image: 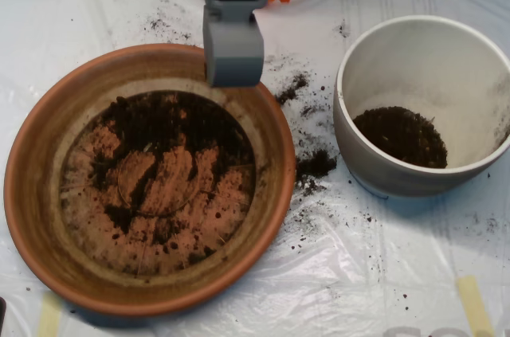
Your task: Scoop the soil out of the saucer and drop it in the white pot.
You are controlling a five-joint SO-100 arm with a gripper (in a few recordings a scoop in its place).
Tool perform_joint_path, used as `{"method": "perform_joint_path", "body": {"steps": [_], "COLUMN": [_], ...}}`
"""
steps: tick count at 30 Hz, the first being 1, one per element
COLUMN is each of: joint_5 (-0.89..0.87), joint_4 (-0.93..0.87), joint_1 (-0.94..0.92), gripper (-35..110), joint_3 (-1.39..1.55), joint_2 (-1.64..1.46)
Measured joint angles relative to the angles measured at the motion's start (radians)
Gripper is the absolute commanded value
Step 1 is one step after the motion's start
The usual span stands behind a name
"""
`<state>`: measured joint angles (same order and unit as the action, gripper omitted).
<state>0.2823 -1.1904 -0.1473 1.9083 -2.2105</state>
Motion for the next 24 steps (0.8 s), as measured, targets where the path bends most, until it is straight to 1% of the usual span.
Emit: {"method": "perform_joint_path", "body": {"steps": [5,12,24], "joint_5": [-0.015,-0.018,0.015], "joint_4": [-0.040,-0.044,-0.127], "joint_1": [0.084,0.206,0.520], "gripper": [-1,-1,0], "joint_3": [-0.074,-0.149,-0.431], "joint_2": [0.000,0.049,0.330]}}
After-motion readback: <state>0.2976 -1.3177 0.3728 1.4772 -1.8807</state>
